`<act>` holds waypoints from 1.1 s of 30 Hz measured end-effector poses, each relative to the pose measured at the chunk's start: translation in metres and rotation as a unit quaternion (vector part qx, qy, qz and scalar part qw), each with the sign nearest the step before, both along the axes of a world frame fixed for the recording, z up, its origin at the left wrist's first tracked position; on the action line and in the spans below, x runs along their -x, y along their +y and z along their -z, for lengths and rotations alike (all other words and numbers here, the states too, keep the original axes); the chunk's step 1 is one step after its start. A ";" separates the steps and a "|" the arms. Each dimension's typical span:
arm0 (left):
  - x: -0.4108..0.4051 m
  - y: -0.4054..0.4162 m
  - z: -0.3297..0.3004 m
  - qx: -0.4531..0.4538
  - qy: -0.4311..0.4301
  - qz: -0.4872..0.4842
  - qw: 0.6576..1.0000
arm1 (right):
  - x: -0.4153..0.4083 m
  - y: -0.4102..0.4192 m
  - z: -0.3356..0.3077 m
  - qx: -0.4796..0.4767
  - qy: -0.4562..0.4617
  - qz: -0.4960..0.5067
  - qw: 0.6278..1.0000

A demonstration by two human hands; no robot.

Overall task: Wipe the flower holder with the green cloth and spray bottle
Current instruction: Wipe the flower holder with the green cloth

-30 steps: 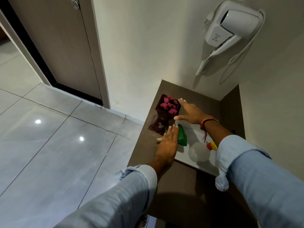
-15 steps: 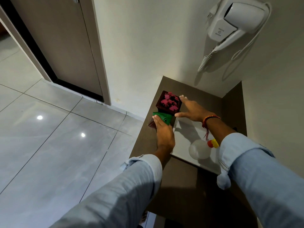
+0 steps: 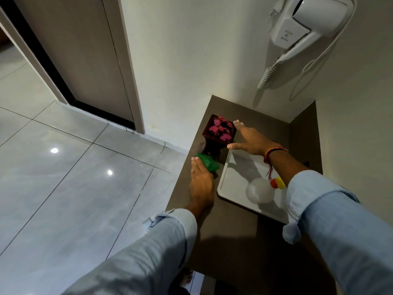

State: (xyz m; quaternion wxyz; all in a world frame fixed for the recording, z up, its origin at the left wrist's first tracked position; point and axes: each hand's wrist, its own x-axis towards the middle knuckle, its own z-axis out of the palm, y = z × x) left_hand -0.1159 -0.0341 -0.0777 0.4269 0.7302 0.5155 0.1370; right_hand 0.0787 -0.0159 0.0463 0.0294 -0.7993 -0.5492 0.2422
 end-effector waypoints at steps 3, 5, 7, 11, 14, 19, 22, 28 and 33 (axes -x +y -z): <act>-0.011 0.014 -0.004 0.043 -0.040 -0.063 0.996 | -0.001 0.000 0.000 0.002 0.003 -0.002 1.000; -0.027 0.018 -0.007 0.068 -0.074 -0.058 0.993 | -0.001 0.000 0.001 0.000 0.005 -0.001 1.000; -0.041 0.017 -0.007 0.050 -0.073 -0.052 0.995 | -0.001 0.001 0.001 0.000 0.002 0.000 1.000; -0.052 0.004 0.001 0.028 -0.037 -0.001 0.999 | -0.001 0.001 0.001 0.001 -0.001 -0.004 1.000; -0.050 -0.004 0.013 0.022 -0.005 0.090 0.996 | -0.002 0.002 0.000 0.003 0.000 -0.005 1.000; -0.020 0.004 0.016 -0.044 0.105 0.246 0.963 | -0.002 0.000 0.000 0.002 -0.005 -0.008 1.000; -0.001 0.013 0.013 -0.070 0.142 0.187 0.970 | -0.001 0.000 -0.001 0.000 -0.004 -0.006 1.000; -0.011 0.032 0.012 -0.046 0.127 0.047 0.990 | -0.001 0.000 0.000 0.001 -0.004 -0.006 1.000; -0.039 0.030 0.018 -0.002 0.137 0.028 0.990 | -0.003 0.001 0.000 0.001 -0.001 -0.010 1.000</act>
